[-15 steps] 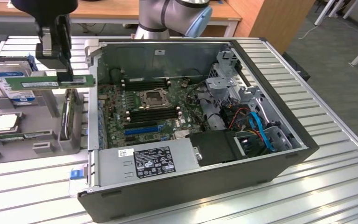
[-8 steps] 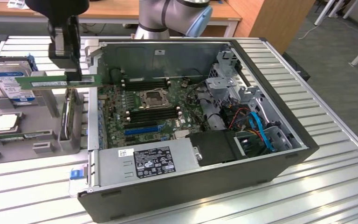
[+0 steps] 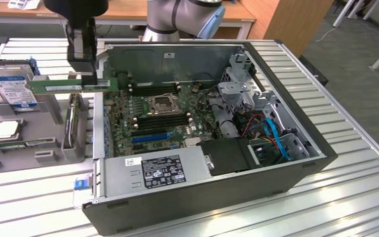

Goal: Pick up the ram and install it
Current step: 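Pick up the ram and move it above insertion slot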

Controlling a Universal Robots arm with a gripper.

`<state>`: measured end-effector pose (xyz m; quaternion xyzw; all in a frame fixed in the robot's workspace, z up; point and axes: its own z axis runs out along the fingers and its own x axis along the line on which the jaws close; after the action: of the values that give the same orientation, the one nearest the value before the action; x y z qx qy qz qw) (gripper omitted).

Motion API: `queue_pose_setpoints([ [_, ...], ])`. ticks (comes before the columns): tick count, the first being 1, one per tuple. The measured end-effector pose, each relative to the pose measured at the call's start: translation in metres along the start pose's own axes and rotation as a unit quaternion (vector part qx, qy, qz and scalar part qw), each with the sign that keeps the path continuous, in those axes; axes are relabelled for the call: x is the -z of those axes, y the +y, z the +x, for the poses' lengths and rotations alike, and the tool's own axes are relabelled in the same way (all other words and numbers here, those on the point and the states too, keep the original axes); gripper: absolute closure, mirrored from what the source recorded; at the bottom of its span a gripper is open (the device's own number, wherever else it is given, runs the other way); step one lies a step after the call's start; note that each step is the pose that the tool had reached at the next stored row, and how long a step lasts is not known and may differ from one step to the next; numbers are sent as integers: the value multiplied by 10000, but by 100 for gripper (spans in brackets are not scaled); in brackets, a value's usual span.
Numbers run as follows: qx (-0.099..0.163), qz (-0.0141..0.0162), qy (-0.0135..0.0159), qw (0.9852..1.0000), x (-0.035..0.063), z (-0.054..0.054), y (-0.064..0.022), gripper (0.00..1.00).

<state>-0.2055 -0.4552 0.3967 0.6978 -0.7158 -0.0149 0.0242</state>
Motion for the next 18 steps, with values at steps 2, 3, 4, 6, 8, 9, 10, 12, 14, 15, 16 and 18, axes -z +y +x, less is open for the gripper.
queue_pose_setpoints([
  [2,0,-4,1,10000,3,-1,-52,88],
  [3,0,-7,1,10000,5,-2,-78,88],
  [4,1,-9,1,10000,6,-2,-104,88],
  [6,0,-14,0,10000,9,-4,-161,88],
  [8,0,-19,1,10000,12,-5,-215,88],
  [9,1,-21,0,10000,13,-6,-243,88],
  [10,1,-24,1,10000,15,-7,-270,88],
  [12,0,-28,1,10000,18,-8,-322,88],
  [14,0,-33,1,10000,21,-9,-374,88],
  [15,1,-35,1,10000,23,-10,-402,88],
  [16,1,-37,2,10000,24,-10,-428,88],
  [18,1,-40,1,10000,27,-12,-478,88],
])
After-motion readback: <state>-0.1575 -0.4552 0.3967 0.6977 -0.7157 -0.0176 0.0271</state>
